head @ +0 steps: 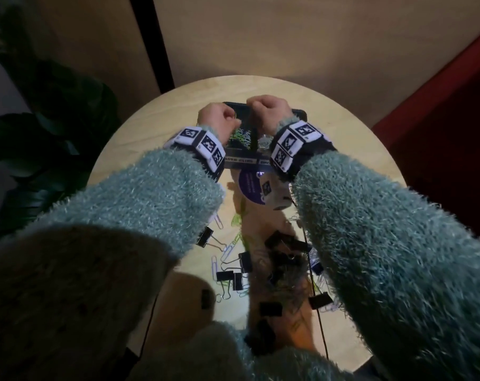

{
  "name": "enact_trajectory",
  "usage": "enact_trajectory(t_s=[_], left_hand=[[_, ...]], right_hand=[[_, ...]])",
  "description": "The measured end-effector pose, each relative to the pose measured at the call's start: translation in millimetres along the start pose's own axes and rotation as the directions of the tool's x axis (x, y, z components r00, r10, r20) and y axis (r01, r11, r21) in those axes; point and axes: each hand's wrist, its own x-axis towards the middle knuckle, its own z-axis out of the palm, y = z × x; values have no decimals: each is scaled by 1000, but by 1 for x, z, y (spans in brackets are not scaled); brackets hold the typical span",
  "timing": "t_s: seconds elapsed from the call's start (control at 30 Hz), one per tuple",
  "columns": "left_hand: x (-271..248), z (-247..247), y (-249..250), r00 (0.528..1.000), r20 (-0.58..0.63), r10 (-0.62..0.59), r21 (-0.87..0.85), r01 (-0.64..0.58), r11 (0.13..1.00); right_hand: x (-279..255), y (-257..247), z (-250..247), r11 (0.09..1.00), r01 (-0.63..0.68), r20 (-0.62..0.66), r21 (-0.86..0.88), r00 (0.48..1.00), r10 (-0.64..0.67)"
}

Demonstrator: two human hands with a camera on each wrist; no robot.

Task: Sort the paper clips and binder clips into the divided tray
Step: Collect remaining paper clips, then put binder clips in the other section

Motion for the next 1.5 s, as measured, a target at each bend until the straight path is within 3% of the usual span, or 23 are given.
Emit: enact_trajectory(t_s=[0.1,0.23,0.3,0.37,0.43,0.5,0.57,0.63,0.7,0.8,0.87,0.97,1.03,1.13,1.2,1.27,1.37,1.5], left_hand=[[-4,0,-5,998,56,38,98,-43,994],[-32,6,-19,998,40,48,47,-50,998],[-54,17,-32,991,122,53,52,-60,997],[-76,32,-50,964,264,24,126,-59,990],[-98,46,-70,902,431,-4,341,-158,926],[-121,57,-88,850,527,-17,542,-321,777],[-142,62,-99,822,569,23,602,-435,670],[-154,65,-106,797,601,55,589,-489,643],[-159,63,-109,774,630,55,554,-498,667],[-163,52,-109,774,631,-55,474,-329,817],[-167,44,-110,830,555,-57,434,-231,871],[-172,33,-119,931,365,16,425,-182,886],[-176,27,-129,941,338,19,494,-195,847],[-183,19,-138,939,344,22,643,-252,723],[-186,15,-138,949,316,13,704,-244,667],[-188,14,-130,953,302,9,684,-223,695],[-186,21,-115,906,421,36,626,-319,711],[-183,35,-107,818,574,-40,696,-462,550]], right_hand=[[-5,5,2,997,2,73,-76,997,4],[-30,18,1,999,37,-20,-32,999,-38],[-47,29,6,996,43,18,-76,999,-42],[-62,48,16,964,48,133,-262,991,-14],[-75,69,30,816,116,281,-566,958,59],[-89,91,44,608,233,412,-759,895,171],[-99,105,52,487,351,508,-800,828,238],[-108,114,54,449,407,547,-795,801,243],[-120,124,54,457,401,545,-794,802,246],[-138,138,50,561,303,531,-771,791,303],[-144,139,46,595,268,518,-758,802,297],[-152,136,37,582,234,408,-779,893,187],[-161,137,32,543,289,403,-788,910,101],[-175,137,26,521,316,411,-793,908,75],[-182,136,25,521,246,316,-818,947,50],[-187,138,21,549,138,188,-824,982,35],[-195,145,8,576,70,144,-814,986,84],[-199,154,-8,573,83,181,-816,976,117]])
